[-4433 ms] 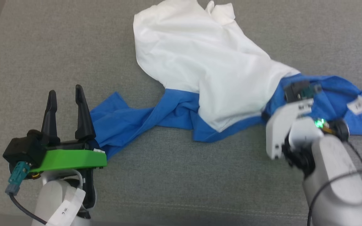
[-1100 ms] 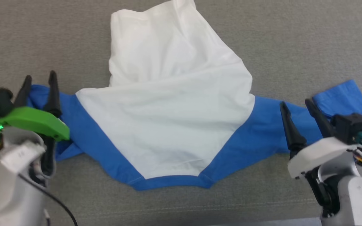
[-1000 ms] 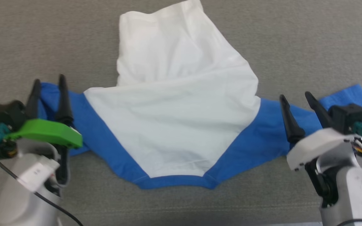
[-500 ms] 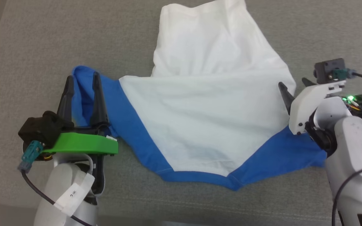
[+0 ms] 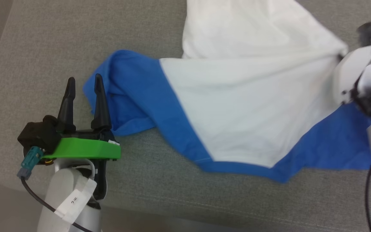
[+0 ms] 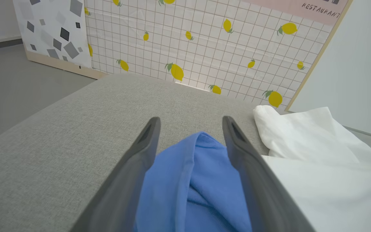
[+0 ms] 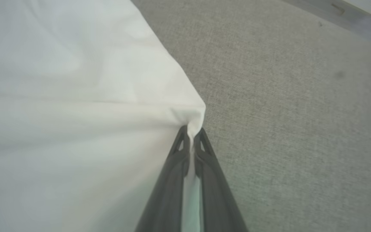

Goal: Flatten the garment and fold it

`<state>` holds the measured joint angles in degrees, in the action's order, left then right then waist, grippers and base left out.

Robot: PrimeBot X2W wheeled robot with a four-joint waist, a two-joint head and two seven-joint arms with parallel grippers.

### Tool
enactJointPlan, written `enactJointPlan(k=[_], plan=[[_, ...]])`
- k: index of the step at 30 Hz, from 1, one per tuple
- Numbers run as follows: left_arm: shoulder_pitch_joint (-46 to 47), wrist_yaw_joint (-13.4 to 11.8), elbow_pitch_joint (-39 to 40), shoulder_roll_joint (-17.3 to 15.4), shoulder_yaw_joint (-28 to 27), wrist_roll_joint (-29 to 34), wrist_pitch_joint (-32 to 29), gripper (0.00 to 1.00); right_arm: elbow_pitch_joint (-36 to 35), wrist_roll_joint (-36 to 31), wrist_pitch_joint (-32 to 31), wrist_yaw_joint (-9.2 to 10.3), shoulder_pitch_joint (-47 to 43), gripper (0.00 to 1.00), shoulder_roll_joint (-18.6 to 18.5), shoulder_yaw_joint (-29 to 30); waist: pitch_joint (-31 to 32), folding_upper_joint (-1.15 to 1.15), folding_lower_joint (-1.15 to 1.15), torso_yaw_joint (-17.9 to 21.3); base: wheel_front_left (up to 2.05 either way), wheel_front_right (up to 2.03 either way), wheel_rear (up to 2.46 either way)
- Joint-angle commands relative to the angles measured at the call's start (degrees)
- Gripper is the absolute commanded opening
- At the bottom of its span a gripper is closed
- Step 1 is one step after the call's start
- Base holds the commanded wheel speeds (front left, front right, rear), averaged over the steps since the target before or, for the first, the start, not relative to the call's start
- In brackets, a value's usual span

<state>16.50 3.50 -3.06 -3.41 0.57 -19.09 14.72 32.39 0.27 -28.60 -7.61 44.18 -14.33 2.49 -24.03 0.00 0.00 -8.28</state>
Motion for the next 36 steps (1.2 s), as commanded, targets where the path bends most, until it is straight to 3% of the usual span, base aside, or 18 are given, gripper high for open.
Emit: enactJointPlan(k=[1,9,13,14,15,16,23,28,36], plan=[[0.27,0.36,-0.12,0.31,-0.22,0.65,0.28,1.00,-0.08,-1.32,1.24,0.12,2.03,0.00,-0.81,1.24,-1.01,0.00,0.00,-0.94,0.00,0.00,0.00],[1.86,1.21,-0.75,0.50,0.30,0.54,0.28,1.00,0.66,-9.63,7.67,0.12,9.71,0.00,-2.66,7.93,-3.63,0.00,0.00,-2.87,0.00,0.00,0.00],[2.30,1.19,-1.15,0.52,0.79,0.30,0.28,1.00,3.21,-12.52,9.21,0.12,11.31,0.00,-1.40,10.53,-4.21,0.00,0.00,-3.23,0.00,0.00,0.00],[2.31,1.16,-1.22,0.52,0.82,0.27,0.28,1.00,3.82,-12.99,9.73,0.12,11.44,0.37,-0.97,10.93,-4.20,0.00,0.00,-3.19,0.00,0.00,0.00],[2.24,1.15,-1.33,0.52,0.85,0.22,0.28,1.00,4.37,-13.09,10.09,0.12,11.45,0.49,-0.52,11.24,-4.11,0.00,0.00,-3.06,0.00,0.00,0.00],[1.94,1.21,-1.73,0.52,0.98,0.53,0.28,1.00,5.26,-12.79,11.69,0.12,11.11,1.00,0.46,11.63,-3.52,0.00,0.00,-2.55,0.00,0.00,0.00],[-0.10,1.85,-3.45,0.53,1.35,1.85,0.28,1.00,3.45,-7.52,21.65,0.12,4.33,1.00,3.56,10.56,1.65,0.00,0.00,0.47,0.00,0.00,0.00],[-2.45,2.58,-5.57,0.52,3.30,2.53,0.26,1.00,-3.77,-0.88,26.74,0.12,-5.93,1.00,6.25,8.52,6.26,0.00,0.00,3.12,0.00,0.00,0.00],[-5.14,3.18,-8.37,0.53,9.59,-1.33,-5.80,1.00,-18.98,6.17,26.18,0.12,-24.78,1.00,10.50,8.18,10.68,0.00,0.00,7.32,0.00,0.00,0.00]])
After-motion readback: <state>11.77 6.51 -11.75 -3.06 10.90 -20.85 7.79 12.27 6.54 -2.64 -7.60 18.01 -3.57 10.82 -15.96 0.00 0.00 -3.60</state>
